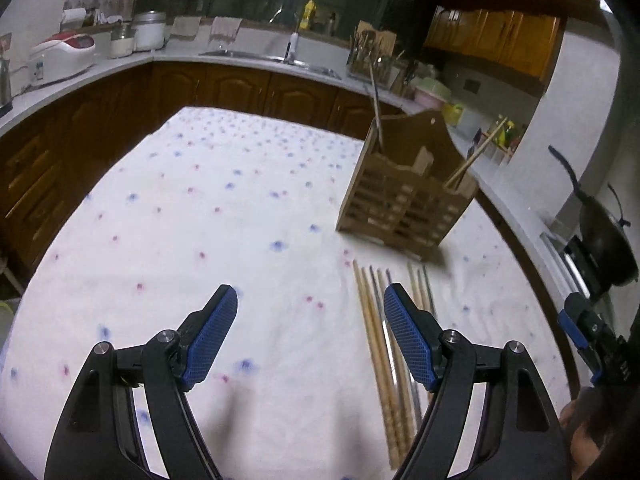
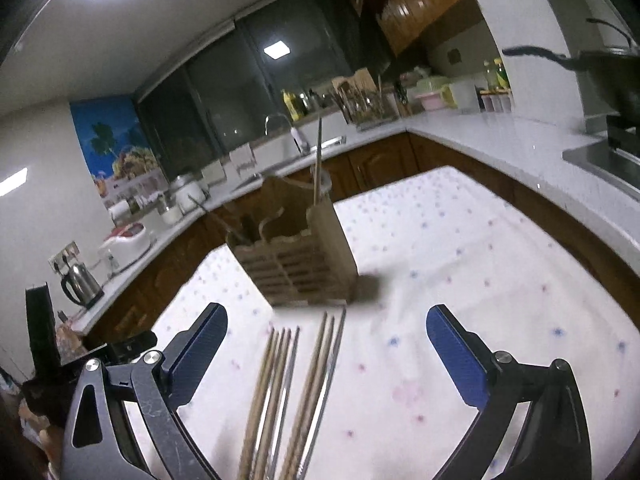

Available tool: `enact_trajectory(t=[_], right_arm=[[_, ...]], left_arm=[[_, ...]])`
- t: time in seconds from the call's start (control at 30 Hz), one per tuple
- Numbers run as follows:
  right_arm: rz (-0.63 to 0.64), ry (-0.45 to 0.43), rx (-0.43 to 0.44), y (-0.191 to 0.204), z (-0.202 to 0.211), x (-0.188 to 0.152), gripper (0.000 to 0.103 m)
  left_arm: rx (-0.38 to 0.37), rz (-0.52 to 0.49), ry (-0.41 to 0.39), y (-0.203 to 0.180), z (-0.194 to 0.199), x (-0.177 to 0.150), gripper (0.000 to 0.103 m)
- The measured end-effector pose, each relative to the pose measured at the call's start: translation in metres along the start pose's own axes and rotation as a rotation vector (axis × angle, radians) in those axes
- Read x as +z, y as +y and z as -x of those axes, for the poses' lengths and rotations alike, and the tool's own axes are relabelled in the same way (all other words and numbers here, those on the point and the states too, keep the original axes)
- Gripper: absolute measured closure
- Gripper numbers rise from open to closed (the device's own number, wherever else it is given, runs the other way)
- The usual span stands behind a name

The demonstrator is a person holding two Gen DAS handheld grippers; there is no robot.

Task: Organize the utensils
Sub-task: 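Move both open tools back to the remaining chopsticks on the table, then close the right tool on a wooden chopstick while the left tool closes on another wooden chopstick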

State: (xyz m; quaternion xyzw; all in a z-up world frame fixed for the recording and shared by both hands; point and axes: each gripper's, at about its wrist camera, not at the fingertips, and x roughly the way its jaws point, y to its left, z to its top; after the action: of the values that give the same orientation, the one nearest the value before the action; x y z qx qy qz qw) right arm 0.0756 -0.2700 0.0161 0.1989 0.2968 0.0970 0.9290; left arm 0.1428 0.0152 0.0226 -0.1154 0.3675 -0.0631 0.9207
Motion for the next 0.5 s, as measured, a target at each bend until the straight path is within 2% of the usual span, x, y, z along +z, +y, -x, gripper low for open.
enact_trajectory(t=[0.5], right_arm=[[0.061,0.147,-0.048,0.002,-0.03,-0.025,0.003]], left_arm=[[0.06,-0.017,0.101,0.003,-0.024,-0.013,0.026]])
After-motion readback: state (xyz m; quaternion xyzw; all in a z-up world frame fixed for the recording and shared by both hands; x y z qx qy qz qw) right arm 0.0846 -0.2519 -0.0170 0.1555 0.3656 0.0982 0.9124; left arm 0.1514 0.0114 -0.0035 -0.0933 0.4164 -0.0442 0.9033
